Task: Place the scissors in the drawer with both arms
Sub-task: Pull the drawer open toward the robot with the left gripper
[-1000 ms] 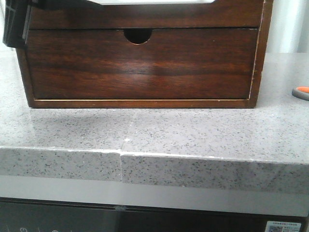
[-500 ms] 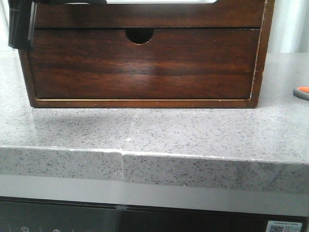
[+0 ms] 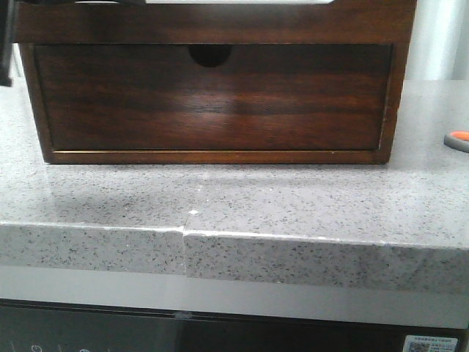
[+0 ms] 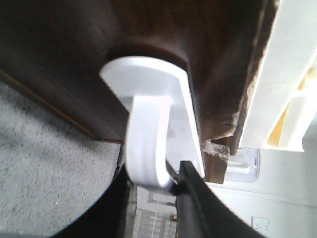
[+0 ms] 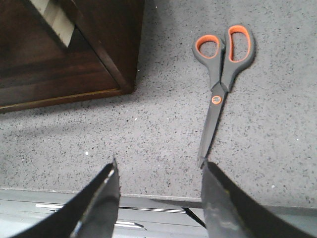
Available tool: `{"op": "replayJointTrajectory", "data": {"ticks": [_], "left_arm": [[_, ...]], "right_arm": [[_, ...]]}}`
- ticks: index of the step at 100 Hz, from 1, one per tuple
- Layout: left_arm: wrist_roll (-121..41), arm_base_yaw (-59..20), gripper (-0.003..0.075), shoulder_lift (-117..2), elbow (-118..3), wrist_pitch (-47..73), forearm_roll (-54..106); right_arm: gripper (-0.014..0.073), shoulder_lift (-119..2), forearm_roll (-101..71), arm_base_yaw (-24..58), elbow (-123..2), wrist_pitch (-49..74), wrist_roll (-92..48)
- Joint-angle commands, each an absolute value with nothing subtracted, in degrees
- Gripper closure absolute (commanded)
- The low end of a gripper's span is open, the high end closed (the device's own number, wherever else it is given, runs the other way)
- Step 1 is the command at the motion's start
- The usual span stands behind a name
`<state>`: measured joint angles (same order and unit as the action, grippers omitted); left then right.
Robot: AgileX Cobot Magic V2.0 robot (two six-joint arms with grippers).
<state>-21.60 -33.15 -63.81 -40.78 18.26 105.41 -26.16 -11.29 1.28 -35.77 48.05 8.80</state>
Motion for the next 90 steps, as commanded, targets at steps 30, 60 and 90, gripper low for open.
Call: {"op": "replayJointTrajectory", "data": {"ticks": [30,60,90], "left_arm": [[-23.5,-38.63,0.074,-53.57,-38.01,15.43,106.37],[-21.88,-43.54,0.074,-49.59,-35.53,11.45,106.37],[-21.88,-48.59,0.074,-48.38,-35.41,6.64,106.37]], "right_arm": [[0.0263,-26.97,-11.02,1.01,-37.66,45.67,8.76],[0.0263,-26.97,-11.02,1.01,-37.66,45.67,8.76],[0.0263,-26.97,-11.02,1.01,-37.66,45.67,8.76]]}}
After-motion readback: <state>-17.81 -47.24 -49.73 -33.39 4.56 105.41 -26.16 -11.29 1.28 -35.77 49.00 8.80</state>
